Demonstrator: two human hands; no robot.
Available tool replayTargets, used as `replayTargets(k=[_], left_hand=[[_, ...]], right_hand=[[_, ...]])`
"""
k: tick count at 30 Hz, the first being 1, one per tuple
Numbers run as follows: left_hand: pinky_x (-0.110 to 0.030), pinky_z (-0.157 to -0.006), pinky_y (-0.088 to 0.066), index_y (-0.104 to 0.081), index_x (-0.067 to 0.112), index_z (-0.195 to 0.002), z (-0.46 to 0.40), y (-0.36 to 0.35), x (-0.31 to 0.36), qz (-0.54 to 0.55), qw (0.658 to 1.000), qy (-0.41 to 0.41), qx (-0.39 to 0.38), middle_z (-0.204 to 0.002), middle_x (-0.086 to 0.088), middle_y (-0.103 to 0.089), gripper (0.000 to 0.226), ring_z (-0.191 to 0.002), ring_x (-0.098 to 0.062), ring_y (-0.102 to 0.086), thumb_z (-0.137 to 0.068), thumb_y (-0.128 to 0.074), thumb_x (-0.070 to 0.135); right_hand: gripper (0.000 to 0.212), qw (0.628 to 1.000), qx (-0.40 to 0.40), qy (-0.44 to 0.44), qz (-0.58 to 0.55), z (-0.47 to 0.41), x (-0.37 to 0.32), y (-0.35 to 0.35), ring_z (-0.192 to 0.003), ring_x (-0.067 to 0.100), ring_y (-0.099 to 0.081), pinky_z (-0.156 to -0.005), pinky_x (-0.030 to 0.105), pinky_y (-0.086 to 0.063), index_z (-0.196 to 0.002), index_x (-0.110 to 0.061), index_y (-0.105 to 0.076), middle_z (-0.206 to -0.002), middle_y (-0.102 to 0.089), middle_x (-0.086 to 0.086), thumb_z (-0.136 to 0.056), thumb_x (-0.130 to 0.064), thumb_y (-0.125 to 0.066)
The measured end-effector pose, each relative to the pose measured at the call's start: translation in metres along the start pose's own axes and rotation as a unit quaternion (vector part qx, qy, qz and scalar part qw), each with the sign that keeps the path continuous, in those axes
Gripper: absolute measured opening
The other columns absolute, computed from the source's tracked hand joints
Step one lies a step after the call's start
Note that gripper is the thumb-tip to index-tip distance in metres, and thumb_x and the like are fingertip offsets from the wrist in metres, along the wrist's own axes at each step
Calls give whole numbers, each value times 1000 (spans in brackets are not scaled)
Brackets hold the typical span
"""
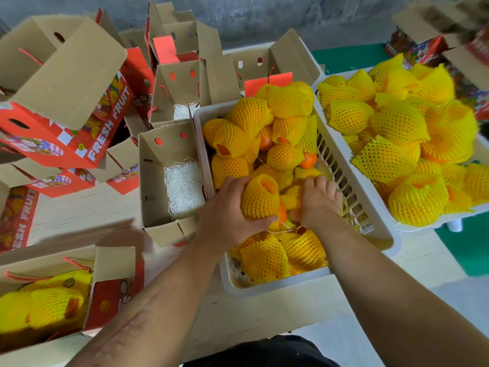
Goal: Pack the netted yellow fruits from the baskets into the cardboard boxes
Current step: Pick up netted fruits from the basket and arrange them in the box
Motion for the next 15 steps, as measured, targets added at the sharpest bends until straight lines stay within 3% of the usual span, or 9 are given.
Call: replayTargets(k=[3,7,9,11,13,15], left_hand=[[-42,-83,-57,-48,36,-139,5,3,2,42,999,-13,-14,-121,13,-48,94,-109,-14,-61,-63,-73,85],[-45,-92,-54,-54,37,-133,26,15,11,181,983,2,1,-121,9,-54,85,-114,-10,-58,-62,-79,77],[-51,-95,-54,-56,37,-127,42,21,14,294,955,44,-8,-126,2,-59,78,-118,-17,-60,-60,-83,67],[-58,-97,-54,-56,31,-128,59,29,16,424,901,82,-30,-131,-10,-61,75,-119,-26,-64,-61,-85,53],[-51,-96,-58,-56,23,-130,77,47,11,503,859,84,-49,-127,-9,-69,68,-117,-25,-68,-69,-82,39],[-36,-87,-60,-55,18,-132,98,74,-4,527,845,70,-56,-119,-1,-75,63,-111,-18,-71,-75,-79,33]], right_hand=[[88,990,56,34,-126,24,-1,38,-127,42,-43,-104,53,-35,-138,-17,-39,-138,-50,14,-70,-58,-78],[90,956,140,91,-241,83,-17,79,-123,38,-47,-104,54,-38,-142,-26,-48,-136,-59,6,-66,-73,-61],[85,933,159,99,-306,108,-27,89,-120,33,-52,-102,53,-43,-136,-24,-55,-129,-64,4,-68,-74,-65],[72,899,119,96,-409,128,-42,89,-113,23,-62,-96,48,-52,-130,-26,-55,-120,-67,2,-72,-64,-77],[59,856,83,101,-501,150,-70,88,-94,12,-69,-80,38,-57,-119,-32,-52,-105,-71,-5,-73,-55,-79],[53,825,90,117,-546,174,-107,87,-83,7,-70,-70,24,-54,-114,-35,-51,-96,-73,-10,-73,-53,-78]])
Point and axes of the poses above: each hand's wrist, its own z-axis away from the middle knuckle, its own y-axis out of the back of the hand, x = y × z, the point moved 8 cm from there along -z, towards the middle knuckle
